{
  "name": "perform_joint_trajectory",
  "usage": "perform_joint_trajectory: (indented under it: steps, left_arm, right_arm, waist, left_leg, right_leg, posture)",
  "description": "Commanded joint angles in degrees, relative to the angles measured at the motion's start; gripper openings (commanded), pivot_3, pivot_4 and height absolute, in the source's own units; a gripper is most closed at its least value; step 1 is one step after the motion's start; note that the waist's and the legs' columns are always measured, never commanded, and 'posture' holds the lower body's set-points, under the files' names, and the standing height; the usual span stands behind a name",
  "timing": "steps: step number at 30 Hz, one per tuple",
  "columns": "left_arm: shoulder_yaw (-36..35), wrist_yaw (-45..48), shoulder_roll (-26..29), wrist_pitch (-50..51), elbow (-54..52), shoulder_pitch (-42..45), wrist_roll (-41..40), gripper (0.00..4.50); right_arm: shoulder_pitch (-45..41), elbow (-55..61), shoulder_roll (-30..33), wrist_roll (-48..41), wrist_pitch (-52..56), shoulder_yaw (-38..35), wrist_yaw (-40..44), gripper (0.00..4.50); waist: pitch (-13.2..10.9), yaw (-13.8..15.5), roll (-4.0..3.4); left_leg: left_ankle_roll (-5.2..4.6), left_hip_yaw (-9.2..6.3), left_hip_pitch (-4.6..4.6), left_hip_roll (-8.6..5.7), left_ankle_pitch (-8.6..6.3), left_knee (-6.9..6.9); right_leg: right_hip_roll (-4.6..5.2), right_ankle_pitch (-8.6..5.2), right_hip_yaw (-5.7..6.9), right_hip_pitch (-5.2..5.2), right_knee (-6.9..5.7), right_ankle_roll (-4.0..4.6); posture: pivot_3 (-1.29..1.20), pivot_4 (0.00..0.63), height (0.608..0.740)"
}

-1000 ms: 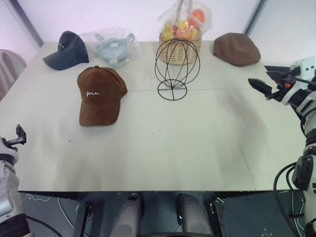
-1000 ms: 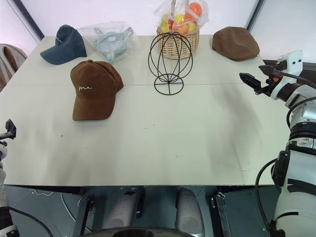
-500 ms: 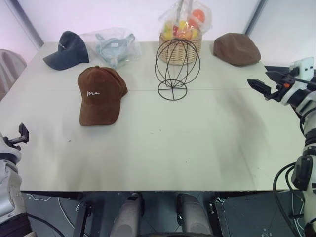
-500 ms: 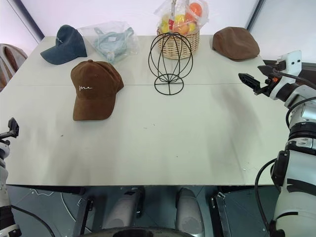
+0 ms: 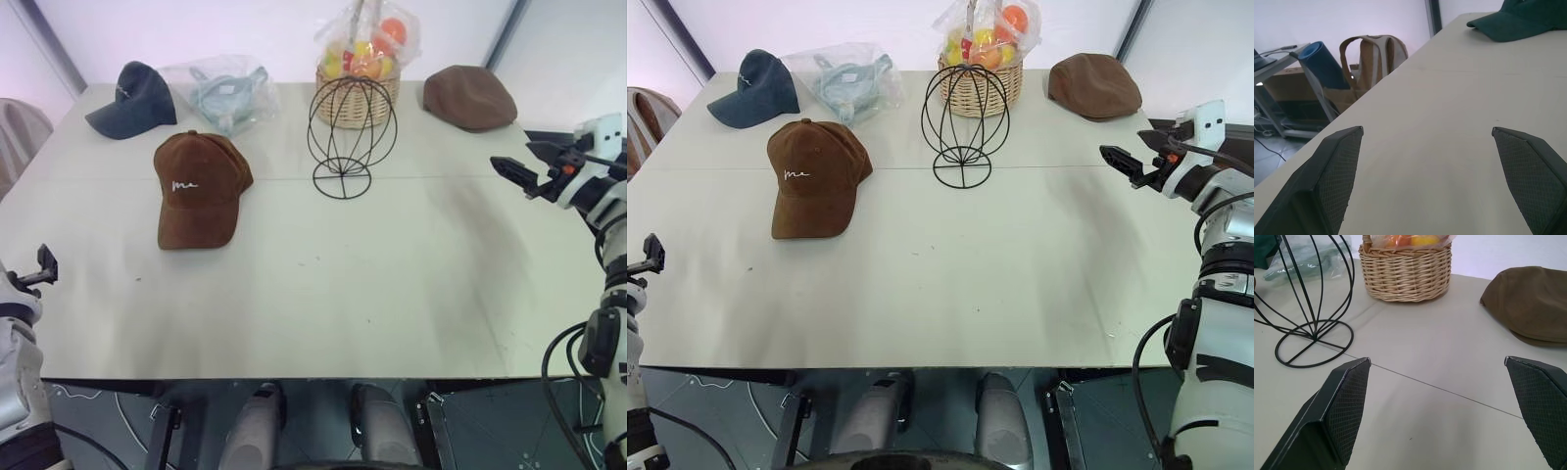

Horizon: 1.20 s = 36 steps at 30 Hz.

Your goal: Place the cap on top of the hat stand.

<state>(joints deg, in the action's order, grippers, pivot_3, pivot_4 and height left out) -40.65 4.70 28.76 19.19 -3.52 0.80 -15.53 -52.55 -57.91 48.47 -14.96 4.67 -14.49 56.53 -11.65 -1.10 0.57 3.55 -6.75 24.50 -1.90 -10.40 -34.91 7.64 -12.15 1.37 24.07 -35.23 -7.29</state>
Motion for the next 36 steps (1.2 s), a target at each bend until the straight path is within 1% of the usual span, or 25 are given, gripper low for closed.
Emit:
perform_joint_trajectory:
  steps: [1,4,6,9,11,14,16,18,20,23,25,27,28,29,30,31,33,36]
  left_arm:
    - [-0.41,-0.83,1.48,-0.32,-1.48,0.13,0.9,4.41]
    - [-0.17,-1.01,2.15,0.57,-1.21,0.06,1.57,4.41]
    - [0.13,-0.96,3.02,1.6,-0.67,-0.07,2.17,4.41]
    - [0.68,-0.81,4.62,2.43,0.27,-0.2,3.11,4.41]
    - [0.92,-1.02,5.6,3.47,0.97,0.0,3.58,4.41]
    - [1.89,-0.23,7.56,4.52,1.96,-0.03,4.56,4.41]
    - [3.29,1.75,9.42,4.57,2.32,-0.49,5.35,4.41]
    - [5.12,4.14,11.71,3.51,2.46,-1.31,6.65,4.41]
    - [7.43,7.35,14.75,1.31,2.18,-2.56,8.6,4.41]
    - [11.39,13.0,21.61,-7.11,1.58,-6.19,14.2,4.41]
    - [12.21,14.92,25.95,-16.32,2.15,-8.28,18.24,4.41]
    - [13.56,15.26,30.79,-27.61,3.44,-11.85,24.77,4.41]
    - [14.11,14.2,32.9,-33.86,4.67,-13.77,28.5,4.41]
    - [14.51,13.51,34.39,-38.86,6.04,-15.23,30.92,4.41]
    - [14.82,12.29,35.5,-42.74,7.59,-16.08,33.02,4.41]
    - [15.06,10.58,36.35,-46.46,9.19,-16.48,35.07,4.41]
    - [15.72,6.94,37.67,-52.25,12.02,-16.28,39.28,4.41]
    - [17.75,-3.17,38.08,-61.29,15.83,-13.88,47.78,4.41]
  right_arm:
    - [-2.01,0.24,0.8,-0.12,-0.81,-0.84,0.01,4.5]
    - [-2.28,0.65,0.97,0.17,-0.21,-0.39,1.02,4.5]
    - [-1.96,3.11,1.25,-0.47,2.52,0.31,4.14,4.5]
    - [3.15,15.91,2.83,-3.71,12.19,3.06,14.56,4.5]
    - [7.08,26.05,4.53,-7.2,19.96,3.58,18.64,4.5]
    - [11.64,38.19,7.11,-12.35,28.96,2.83,21.6,4.5]
    - [13.53,47.28,8.58,-17.53,35.99,1.56,22.34,4.5]
    - [13.87,53.77,8.91,-22.19,41.2,-0.01,21.35,4.5]
    - [13.48,57.91,8.38,-24.91,43.87,-1.16,19.38,4.5]
    - [12.78,60.35,7.72,-26.17,44.7,-1.38,17.0,4.5]
    - [12.48,60.18,7.68,-26.06,44.16,-0.76,16.43,4.5]
    - [11.95,58.5,7.57,-25.13,42.78,0.16,16.47,4.5]
    - [11.76,57.52,7.48,-24.61,41.99,0.59,16.64,4.5]
    - [11.58,56.66,7.39,-24.19,41.28,1.0,16.78,4.5]
    - [11.4,55.94,7.29,-23.88,40.67,1.38,16.89,4.5]
    - [11.32,55.51,7.2,-23.76,40.2,1.7,17.0,4.5]
    - [11.04,55.37,6.88,-24.03,39.87,2.21,17.14,4.5]
    - [9.82,57.54,5.83,-26.73,41.6,1.95,17.02,4.5]
  waist:
    - [0.0,0.0,0.0]
    - [0.0,-0.01,0.0]
    - [0.0,-0.01,0.0]
    - [0.0,-0.03,-0.03]
    - [0.0,0.03,-0.04]
    - [0.0,0.31,-0.04]
    - [0.0,0.31,-0.05]
    - [0.0,0.3,-0.05]
    - [0.01,0.23,-0.03]
    - [0.03,0.13,0.0]
    - [0.04,0.11,-0.02]
    - [0.05,0.12,-0.05]
    - [0.05,0.13,-0.05]
    - [0.07,0.15,-0.13]
    - [0.08,0.17,-0.22]
    - [0.07,0.18,-0.23]
    - [0.06,0.16,-0.23]
    - [0.05,0.18,-0.22]
  left_leg:
    - [0.0,0.0,0.0,0.0,0.0,0.0]
    - [0.0,0.0,0.0,0.0,0.0,0.0]
    - [0.0,0.0,0.0,0.0,0.0,0.0]
    - [0.0,0.0,0.0,0.0,0.0,0.01]
    - [0.0,0.0,0.0,0.01,0.0,0.04]
    - [0.01,-0.01,0.02,0.01,-0.01,0.03]
    - [0.02,0.0,0.02,0.01,-0.01,0.0]
    - [0.08,0.0,0.02,0.03,-0.05,0.0]
    - [0.19,0.08,0.04,0.16,-0.12,-0.01]
    - [0.21,0.3,0.18,0.45,-0.14,-0.02]
    - [0.21,0.46,0.35,0.57,-0.14,-0.01]
    - [0.21,0.55,0.58,0.62,-0.14,-0.01]
    - [0.21,0.61,0.73,0.66,-0.14,-0.01]
    - [0.21,0.71,0.85,0.67,-0.13,-0.01]
    - [0.2,0.89,0.85,0.67,-0.13,0.03]
    - [0.18,1.03,0.85,0.67,-0.12,0.09]
    - [0.04,1.08,0.85,0.72,-0.05,0.27]
    - [0.0,1.1,0.81,0.8,-0.02,0.56]
  right_leg:
    - [0.0,0.0,0.0,0.0,0.0,0.0]
    - [0.0,0.0,0.0,0.0,0.0,0.0]
    - [0.0,0.0,0.0,0.0,-0.01,0.0]
    - [0.0,0.0,-0.01,0.01,-0.01,0.0]
    - [-0.01,-0.01,-0.01,0.02,-0.03,-0.01]
    - [0.01,-0.03,-0.01,0.05,-0.04,-0.03]
    - [0.0,-0.03,-0.01,0.07,-0.03,-0.03]
    - [0.01,-0.03,-0.01,0.08,-0.04,-0.01]
    - [-0.01,-0.04,0.02,0.14,-0.02,-0.01]
    - [-0.01,-0.04,0.3,0.32,0.23,0.0]
    - [0.0,0.0,0.35,0.5,0.37,0.06]
    - [0.01,0.08,0.35,0.73,0.5,0.18]
    - [0.01,0.17,0.36,0.89,0.52,0.32]
    - [0.02,0.4,0.34,1.05,0.52,0.68]
    - [0.07,0.61,0.28,1.14,0.52,0.99]
    - [0.1,0.68,0.23,1.18,0.54,1.09]
    - [0.07,0.69,0.22,1.31,0.56,1.07]
    - [0.0,0.73,0.23,1.43,0.55,0.82]
  posture:
    - [0.0,0.15,0.74]
    - [0.0,0.15,0.74]
    - [0.0,0.15,0.74]
    - [0.0,0.15,0.74]
    - [0.0,0.15,0.74]
    - [0.0,0.15,0.74]
    - [0.0,0.15,0.74]
    - [0.0,0.15,0.74]
    - [0.0,0.15,0.74]
    - [0.0,0.15,0.74]
    - [0.0,0.15,0.74]
    - [0.0,0.15,0.74]
    - [0.0,0.15,0.74]
    - [0.0,0.15,0.74]
    - [0.0,0.15,0.74]
    - [0.0,0.15,0.74]
    - [0.0,0.15,0.74]
    - [0.0,0.15,0.74]
